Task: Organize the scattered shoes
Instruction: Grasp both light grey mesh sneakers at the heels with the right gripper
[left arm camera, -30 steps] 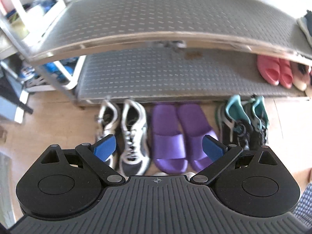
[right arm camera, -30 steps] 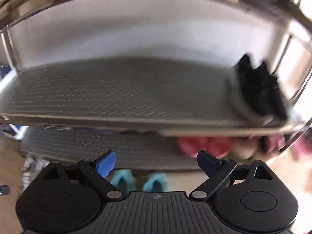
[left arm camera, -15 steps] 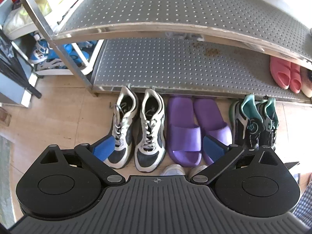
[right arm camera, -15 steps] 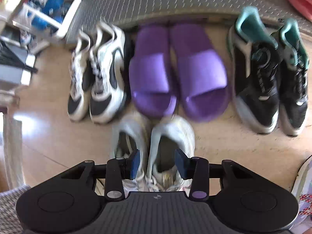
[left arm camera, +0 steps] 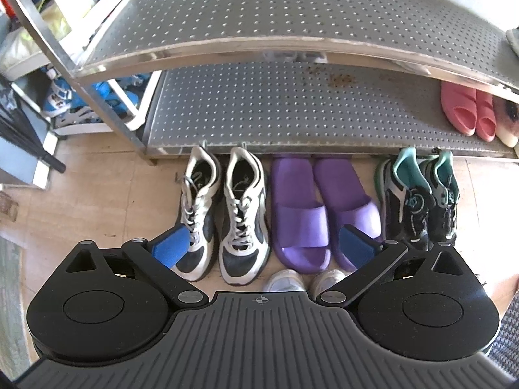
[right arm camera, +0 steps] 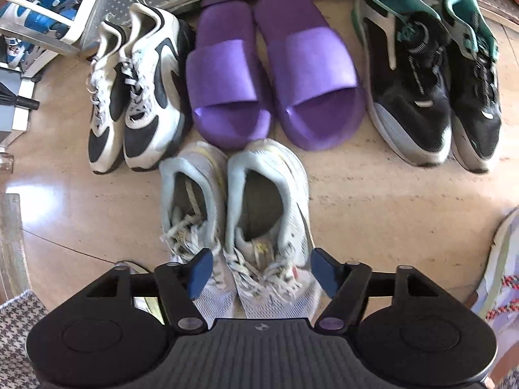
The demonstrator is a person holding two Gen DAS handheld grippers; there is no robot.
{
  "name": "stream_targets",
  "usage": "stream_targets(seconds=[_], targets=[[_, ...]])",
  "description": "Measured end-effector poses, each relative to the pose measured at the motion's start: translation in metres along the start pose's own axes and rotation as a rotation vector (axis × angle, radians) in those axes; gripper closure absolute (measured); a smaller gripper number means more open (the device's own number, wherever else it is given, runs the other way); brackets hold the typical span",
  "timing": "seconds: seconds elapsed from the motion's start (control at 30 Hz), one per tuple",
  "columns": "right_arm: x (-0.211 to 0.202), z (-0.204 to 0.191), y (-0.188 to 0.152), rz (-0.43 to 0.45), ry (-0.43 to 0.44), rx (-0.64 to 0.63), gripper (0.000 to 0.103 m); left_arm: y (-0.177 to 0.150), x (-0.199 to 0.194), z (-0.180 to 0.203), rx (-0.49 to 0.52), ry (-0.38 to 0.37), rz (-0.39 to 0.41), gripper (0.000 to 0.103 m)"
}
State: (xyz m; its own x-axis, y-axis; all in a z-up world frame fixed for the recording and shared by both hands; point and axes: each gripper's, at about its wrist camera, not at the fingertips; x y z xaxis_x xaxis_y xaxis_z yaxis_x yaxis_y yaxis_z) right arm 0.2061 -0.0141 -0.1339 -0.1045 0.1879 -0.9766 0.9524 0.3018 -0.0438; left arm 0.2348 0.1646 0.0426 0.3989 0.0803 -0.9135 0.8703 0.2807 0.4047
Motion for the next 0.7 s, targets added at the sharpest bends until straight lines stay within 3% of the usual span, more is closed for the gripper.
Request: stream_targets(seconds=[0.1, 0.2, 0.23, 0.33, 0.4, 0.53, 0.7], targets=[[0.002, -0.003, -0.006, -0.02, -0.019, -0.018, 0.026, 0.0, -0.001, 0.002, 0.003, -0.006, 0.0, 0.002], [0.005, -0.01, -0.007, -0.004, -0.013, -0.049, 0.05, 0.0, -0.001, -0.001, -0.003, -0.006, -0.001, 0.002], [0.007, -0.014, -0.005, 0.011, -0.003, -0.065, 0.051, 0.0, -0.001, -0.002, -0.008, -0.003, -0.001, 0.002], [0.021, -0.025, 0.004, 0.05, 0.023, -0.092, 0.049, 0.0, 0.0, -0.008, -0.022, 0.007, -0.004, 0.002], [0.036, -0.03, 0.012, 0.052, 0.024, -0.088, 0.04, 0.001, 0.001, -0.01, -0.031, 0.008, -0.007, 0.002], [0.067, -0.039, 0.027, 0.027, -0.036, -0.094, 0.036, 0.002, 0.003, -0.016, -0.044, 0.004, -0.012, 0.002], [0.108, -0.044, 0.044, 0.009, -0.113, -0.104, 0.044, 0.004, 0.008, -0.016, -0.046, 0.005, -0.024, 0.002]])
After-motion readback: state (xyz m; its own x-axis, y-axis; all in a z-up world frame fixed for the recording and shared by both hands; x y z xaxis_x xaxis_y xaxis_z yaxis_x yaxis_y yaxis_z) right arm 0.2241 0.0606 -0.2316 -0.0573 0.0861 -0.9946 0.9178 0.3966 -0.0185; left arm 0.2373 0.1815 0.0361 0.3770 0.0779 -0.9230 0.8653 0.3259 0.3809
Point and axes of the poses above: each gripper's, at about its wrist camera, not at the fingertips, and x roughly the way its jaws point, z to its right, y to its top, and after that the axes turned 9 degrees about -x, right-handed
